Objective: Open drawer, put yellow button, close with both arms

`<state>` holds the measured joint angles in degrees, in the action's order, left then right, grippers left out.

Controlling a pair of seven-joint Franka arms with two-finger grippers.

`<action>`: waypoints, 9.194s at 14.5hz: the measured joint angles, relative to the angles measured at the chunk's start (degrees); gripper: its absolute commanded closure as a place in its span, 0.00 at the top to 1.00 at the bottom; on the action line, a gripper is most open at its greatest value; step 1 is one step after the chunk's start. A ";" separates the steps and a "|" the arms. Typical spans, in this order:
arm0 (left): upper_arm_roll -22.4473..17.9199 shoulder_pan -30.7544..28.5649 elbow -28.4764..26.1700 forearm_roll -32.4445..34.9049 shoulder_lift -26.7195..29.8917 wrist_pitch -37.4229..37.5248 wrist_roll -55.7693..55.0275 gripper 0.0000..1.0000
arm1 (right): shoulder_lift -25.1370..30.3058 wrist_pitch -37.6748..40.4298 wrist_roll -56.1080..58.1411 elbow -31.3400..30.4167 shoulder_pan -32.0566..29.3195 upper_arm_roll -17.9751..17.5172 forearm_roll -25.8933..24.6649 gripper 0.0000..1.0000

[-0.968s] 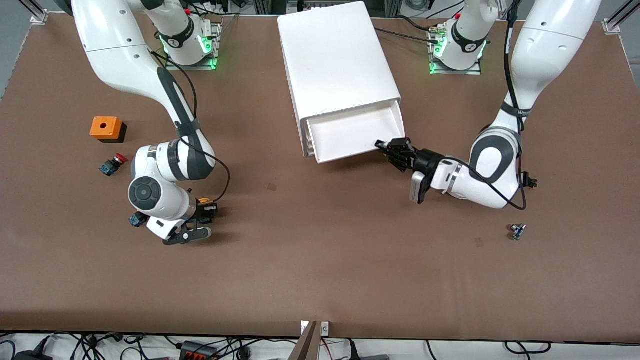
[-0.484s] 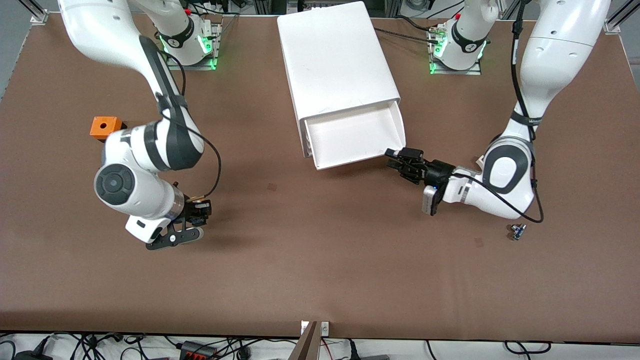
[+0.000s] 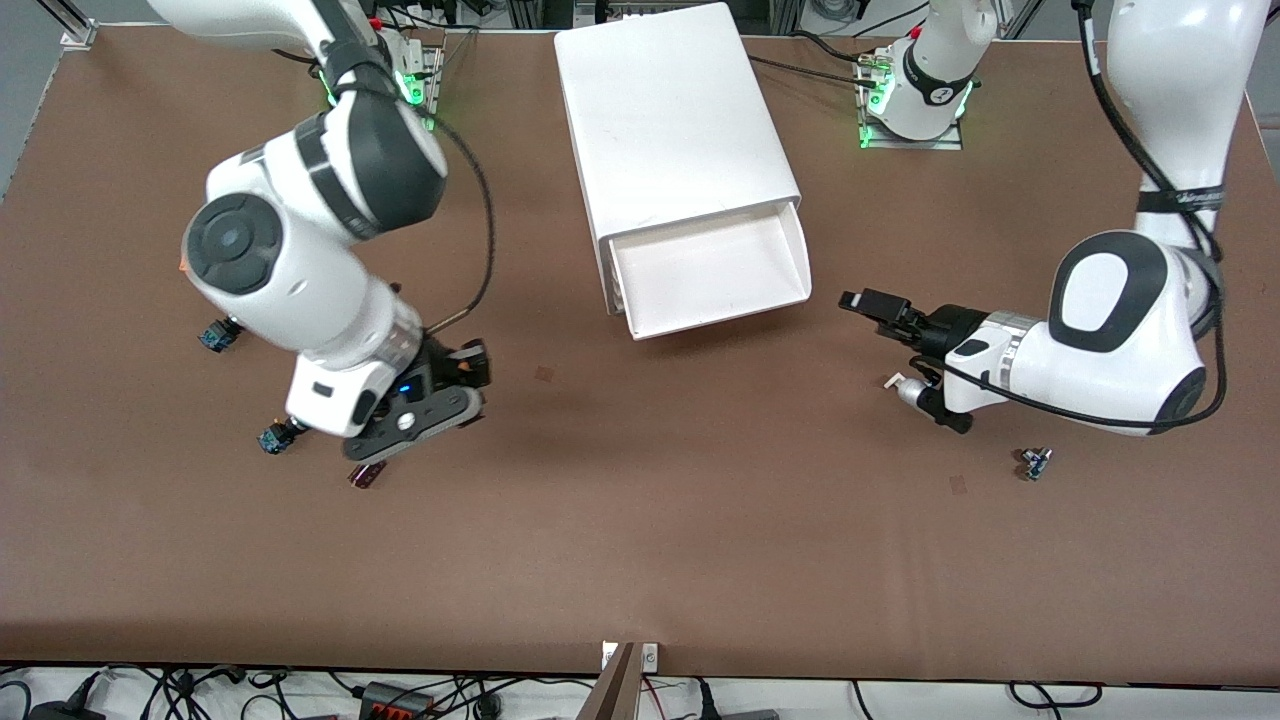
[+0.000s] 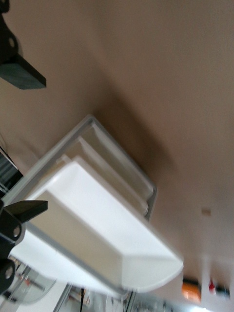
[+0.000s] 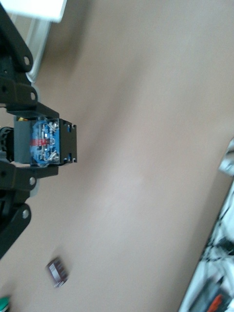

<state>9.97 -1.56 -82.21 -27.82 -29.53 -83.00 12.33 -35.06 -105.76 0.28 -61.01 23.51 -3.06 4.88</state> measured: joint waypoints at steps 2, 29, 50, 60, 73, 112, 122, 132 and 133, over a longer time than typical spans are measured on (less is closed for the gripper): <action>0.23 0.45 1.30 11.03 0.15 -0.03 -3.71 1.00 | 0.00 -3.21 -4.99 0.00 3.81 -0.47 0.01 0.00; -0.01 0.89 15.08 33.11 0.31 -0.05 -12.40 1.00 | -6.64 -2.02 -32.21 1.08 24.25 -0.21 -2.77 0.00; 0.30 3.22 13.31 25.13 -1.08 -6.91 -26.39 1.00 | -5.79 3.08 -42.53 10.35 17.55 4.39 -3.16 1.00; 0.70 17.72 3.24 25.17 -1.91 -24.91 -51.66 1.00 | -0.04 12.93 -20.14 2.29 -4.34 4.65 -3.36 1.00; 2.98 24.91 -9.13 25.18 2.24 -29.77 -56.18 1.00 | 13.37 17.10 -4.36 -4.40 -23.09 4.77 -3.39 1.00; -7.57 1.96 -9.26 26.41 26.52 -15.25 -4.21 1.00 | 32.09 10.40 2.31 -31.01 -25.17 5.95 -3.92 1.00; -7.75 2.16 -16.33 27.63 30.53 -16.04 -3.85 1.00 | 32.10 10.39 2.31 -30.97 -25.18 5.96 -3.92 1.00; -7.18 2.72 -14.57 27.66 31.34 -12.42 -3.71 1.00 | 32.20 10.39 2.36 -30.96 -25.14 5.88 -3.92 1.00; -7.17 2.72 -14.54 27.66 31.34 -11.83 -3.95 1.00 | 32.20 10.40 2.36 -30.96 -25.07 5.82 -3.92 1.00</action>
<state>2.79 1.15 -96.75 -0.16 1.81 -94.83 8.38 -2.86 -95.36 2.64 -91.97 -1.56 2.76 0.96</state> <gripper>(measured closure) 0.000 0.000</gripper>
